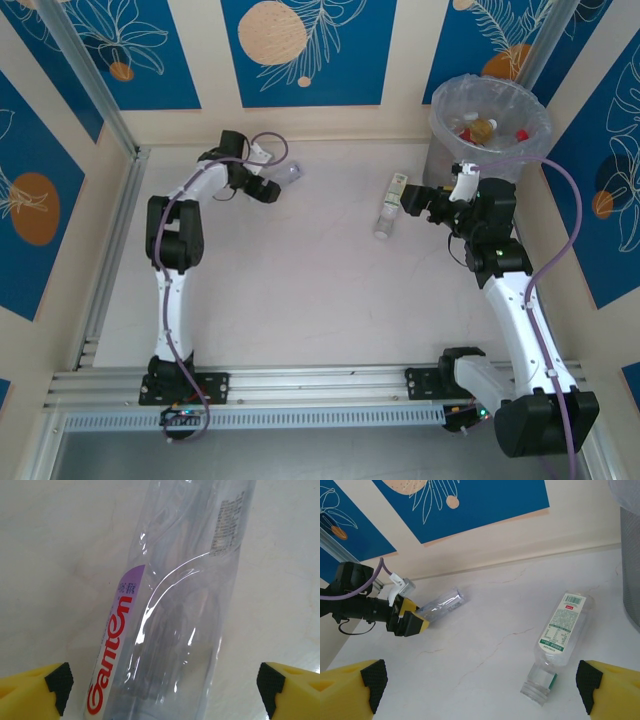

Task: Put the plastic bottles in the bin

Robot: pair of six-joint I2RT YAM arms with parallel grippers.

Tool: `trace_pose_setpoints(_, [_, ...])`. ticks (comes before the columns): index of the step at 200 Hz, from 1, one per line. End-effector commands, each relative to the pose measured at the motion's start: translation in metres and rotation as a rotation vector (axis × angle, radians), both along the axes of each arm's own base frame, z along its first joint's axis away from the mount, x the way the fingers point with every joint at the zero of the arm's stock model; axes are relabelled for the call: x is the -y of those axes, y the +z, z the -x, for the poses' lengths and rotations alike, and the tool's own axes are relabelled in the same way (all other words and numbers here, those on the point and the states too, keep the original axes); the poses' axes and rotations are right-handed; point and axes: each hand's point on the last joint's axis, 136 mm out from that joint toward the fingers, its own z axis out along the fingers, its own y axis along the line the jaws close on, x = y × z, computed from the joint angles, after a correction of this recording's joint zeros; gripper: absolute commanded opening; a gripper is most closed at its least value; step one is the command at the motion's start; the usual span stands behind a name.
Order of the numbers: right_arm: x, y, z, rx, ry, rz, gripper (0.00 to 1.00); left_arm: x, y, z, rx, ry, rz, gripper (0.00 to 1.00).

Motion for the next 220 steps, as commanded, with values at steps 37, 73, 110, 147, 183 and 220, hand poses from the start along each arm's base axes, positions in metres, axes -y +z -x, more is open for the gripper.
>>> trace_pose_setpoints(37, [0.004, -0.001, -0.001, 0.000, -0.033, 0.002, 1.00, 0.009, -0.022, 0.004, -0.033, -0.034, -0.075, 0.86])
trace_pose_setpoints(73, [0.006, 0.002, 0.000, 0.001, -0.038, 0.017, 1.00, 0.014, -0.018, -0.002, -0.009, -0.025, -0.075, 0.76])
trace_pose_setpoints(110, [0.008, 0.000, 0.004, -0.006, -0.049, 0.033, 0.99, 0.013, -0.014, -0.004, -0.002, 0.001, -0.080, 0.68])
trace_pose_setpoints(147, [0.011, 0.001, 0.008, -0.007, -0.056, 0.051, 1.00, 0.010, -0.013, 0.003, -0.013, 0.004, -0.092, 0.63])
trace_pose_setpoints(183, [0.010, -0.007, 0.013, -0.046, -0.043, 0.072, 0.99, 0.017, -0.006, 0.018, -0.047, -0.011, -0.061, 0.62])
trace_pose_setpoints(220, [0.014, -0.016, 0.024, -0.082, -0.052, 0.106, 1.00, 0.016, -0.002, 0.028, -0.029, 0.005, -0.076, 0.58])
